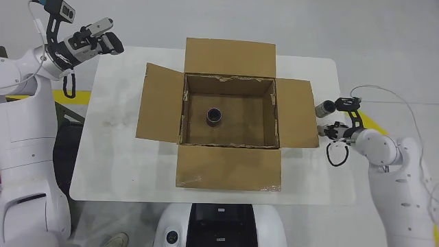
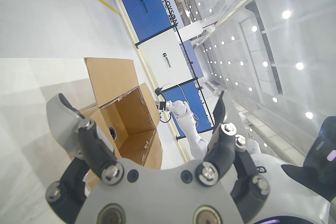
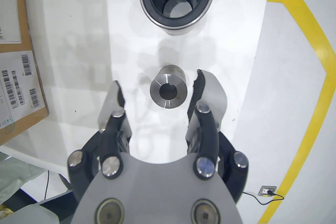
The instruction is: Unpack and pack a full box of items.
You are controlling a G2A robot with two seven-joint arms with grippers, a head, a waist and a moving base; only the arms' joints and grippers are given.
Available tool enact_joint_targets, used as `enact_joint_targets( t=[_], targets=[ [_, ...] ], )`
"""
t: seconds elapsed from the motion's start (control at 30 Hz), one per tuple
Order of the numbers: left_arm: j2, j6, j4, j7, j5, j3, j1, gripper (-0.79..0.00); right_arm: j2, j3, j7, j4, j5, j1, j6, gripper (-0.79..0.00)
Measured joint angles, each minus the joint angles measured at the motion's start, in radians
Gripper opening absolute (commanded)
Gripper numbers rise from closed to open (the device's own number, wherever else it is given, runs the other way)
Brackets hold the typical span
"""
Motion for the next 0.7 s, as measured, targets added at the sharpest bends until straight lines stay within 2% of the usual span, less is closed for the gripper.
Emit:
enact_joint_targets(
  t=[0.2, 0.23, 0.33, 0.37, 0.7],
  targets=[
    [0.000, 0.000, 0.000, 0.000, 0.000, 0.000, 0.000, 0.000, 0.004, -0.013, 0.003, 0.014, 0.001, 0.007, -0.003, -0.486],
    [0.000, 0.000, 0.000, 0.000, 0.000, 0.000, 0.000, 0.000, 0.005, -0.013, 0.003, 0.014, 0.001, 0.007, -0.003, -0.514],
    [0.000, 0.000, 0.000, 0.000, 0.000, 0.000, 0.000, 0.000, 0.007, -0.014, 0.001, 0.014, -0.002, 0.006, 0.000, -0.760],
    [0.000, 0.000, 0.000, 0.000, 0.000, 0.000, 0.000, 0.000, 0.008, -0.014, 0.000, 0.012, -0.004, 0.004, 0.000, -0.785],
    [0.000, 0.000, 0.000, 0.000, 0.000, 0.000, 0.000, 0.000, 0.026, 0.053, 0.031, -0.104, 0.006, -0.057, -0.006, -0.785]
  ],
)
